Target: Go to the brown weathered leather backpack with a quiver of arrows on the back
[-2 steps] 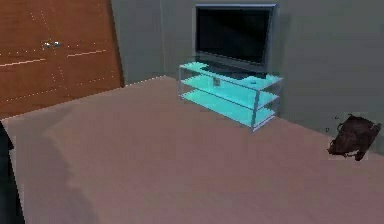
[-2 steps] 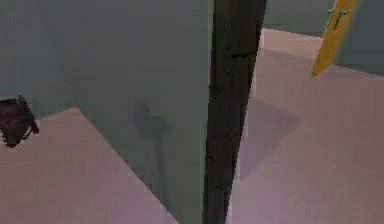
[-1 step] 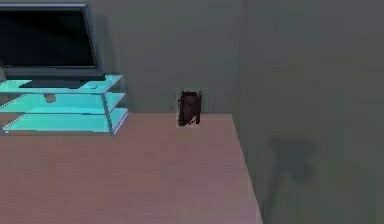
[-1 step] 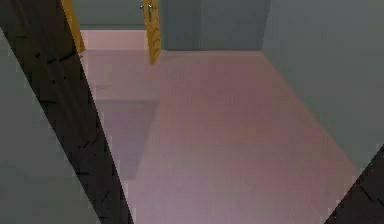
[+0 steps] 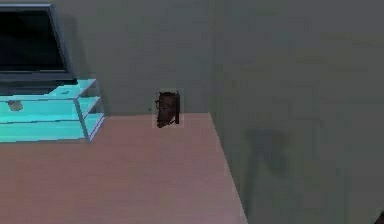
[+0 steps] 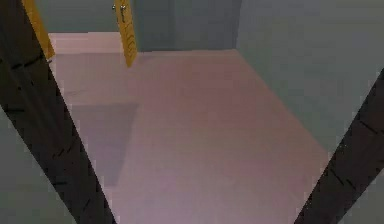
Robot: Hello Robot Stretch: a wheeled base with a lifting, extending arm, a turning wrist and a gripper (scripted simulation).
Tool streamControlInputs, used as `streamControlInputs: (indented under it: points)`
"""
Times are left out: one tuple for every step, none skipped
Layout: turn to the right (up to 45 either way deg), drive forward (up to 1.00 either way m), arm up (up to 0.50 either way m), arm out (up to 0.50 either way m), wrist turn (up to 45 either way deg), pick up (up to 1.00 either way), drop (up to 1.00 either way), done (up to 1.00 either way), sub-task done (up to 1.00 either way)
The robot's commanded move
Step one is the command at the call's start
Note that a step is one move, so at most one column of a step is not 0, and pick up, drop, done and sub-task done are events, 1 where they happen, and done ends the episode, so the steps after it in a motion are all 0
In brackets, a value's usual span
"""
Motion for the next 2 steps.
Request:
streamControlInputs:
  points:
    - [0.0,1.0,0.0,0.0,0.0,0.0,0.0,0.0,0.0]
    - [0.0,0.45,0.0,0.0,0.0,0.0,0.0,0.0,0.0]
